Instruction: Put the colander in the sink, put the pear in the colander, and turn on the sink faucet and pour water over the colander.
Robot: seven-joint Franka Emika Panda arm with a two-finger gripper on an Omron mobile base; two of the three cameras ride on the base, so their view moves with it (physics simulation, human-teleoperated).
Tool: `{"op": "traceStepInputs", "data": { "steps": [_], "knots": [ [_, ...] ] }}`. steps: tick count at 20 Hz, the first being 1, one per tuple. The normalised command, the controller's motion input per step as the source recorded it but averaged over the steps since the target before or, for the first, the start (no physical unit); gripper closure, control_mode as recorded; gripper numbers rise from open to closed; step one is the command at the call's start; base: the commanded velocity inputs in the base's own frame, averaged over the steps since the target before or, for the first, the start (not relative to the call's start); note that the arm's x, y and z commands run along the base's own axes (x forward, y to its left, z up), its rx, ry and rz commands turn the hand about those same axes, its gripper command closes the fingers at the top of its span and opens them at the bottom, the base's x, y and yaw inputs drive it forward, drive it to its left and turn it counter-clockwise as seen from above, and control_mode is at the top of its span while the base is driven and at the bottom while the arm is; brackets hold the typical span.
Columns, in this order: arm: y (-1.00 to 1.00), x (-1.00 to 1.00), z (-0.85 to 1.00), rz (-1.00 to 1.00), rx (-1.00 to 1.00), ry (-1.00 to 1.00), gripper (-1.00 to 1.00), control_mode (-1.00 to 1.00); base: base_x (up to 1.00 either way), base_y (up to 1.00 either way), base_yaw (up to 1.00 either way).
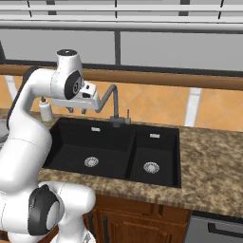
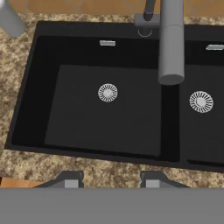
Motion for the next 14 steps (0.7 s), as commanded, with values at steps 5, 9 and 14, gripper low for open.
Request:
{"op": "traceStepInputs", "data": {
  "steps": [5,9,14],
  "knots": [
    [0.11,-0.26,-0.03,0.01,0.0,-0.01,-1.0,-1.0,0.0,0.0,0.0],
    [0.58,-0.37,-0.11,0.03,-0.01,0.0,-1.0,-1.0,0.0,0.0,0.0],
    [0.87,-0.13,-0.15,0.01,0.0,0.01,-1.0,-1.0,0.0,0.0,0.0]
  ]
}}
